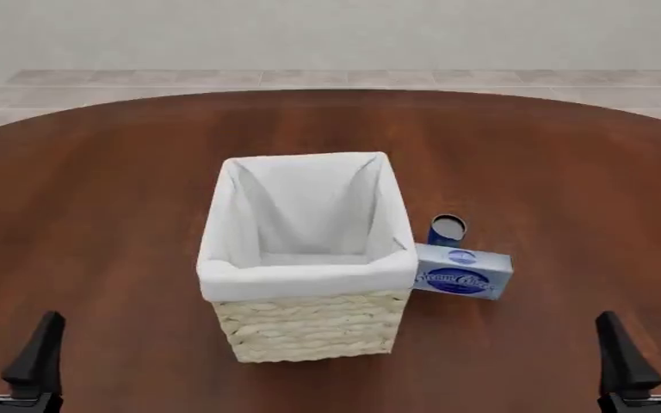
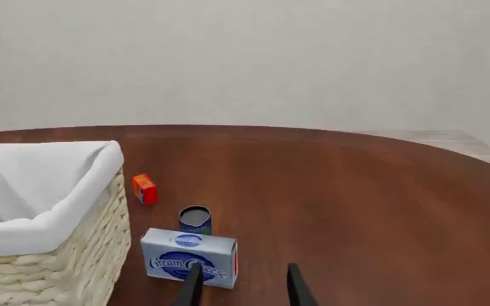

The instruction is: Pick up the alphabet soup and put it in the basket.

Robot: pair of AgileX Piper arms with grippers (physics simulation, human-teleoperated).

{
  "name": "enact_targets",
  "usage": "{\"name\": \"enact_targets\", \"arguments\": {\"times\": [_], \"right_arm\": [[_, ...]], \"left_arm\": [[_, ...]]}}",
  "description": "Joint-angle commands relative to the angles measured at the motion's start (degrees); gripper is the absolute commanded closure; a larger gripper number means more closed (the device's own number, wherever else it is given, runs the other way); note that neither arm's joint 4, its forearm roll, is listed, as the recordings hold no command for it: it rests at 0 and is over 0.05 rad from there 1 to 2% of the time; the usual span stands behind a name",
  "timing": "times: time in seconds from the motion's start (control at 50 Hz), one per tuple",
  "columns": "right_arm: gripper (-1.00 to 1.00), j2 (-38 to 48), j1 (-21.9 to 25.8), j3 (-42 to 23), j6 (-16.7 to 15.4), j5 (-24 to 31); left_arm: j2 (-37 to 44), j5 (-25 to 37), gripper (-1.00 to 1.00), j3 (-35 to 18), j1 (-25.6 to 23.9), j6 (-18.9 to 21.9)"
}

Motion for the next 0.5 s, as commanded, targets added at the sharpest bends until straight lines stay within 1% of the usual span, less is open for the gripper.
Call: {"name": "enact_targets", "arguments": {"times": [0.02, 0.12, 0.5], "right_arm": [[-1.0, 0.24, 0.09, -0.19, -0.15, -0.12], [-1.0, 0.3, 0.2, -0.18, -0.01, -0.09], [-1.0, 0.04, 0.56, -0.18, -0.18, -0.51]], "left_arm": [[0.11, -0.29, -1.0, -0.18, 0.14, 0.1], [-0.01, -0.9, -1.0, -0.16, 0.26, 0.72], [-0.05, -1.9, -1.0, -0.13, 0.83, 0.16]]}}
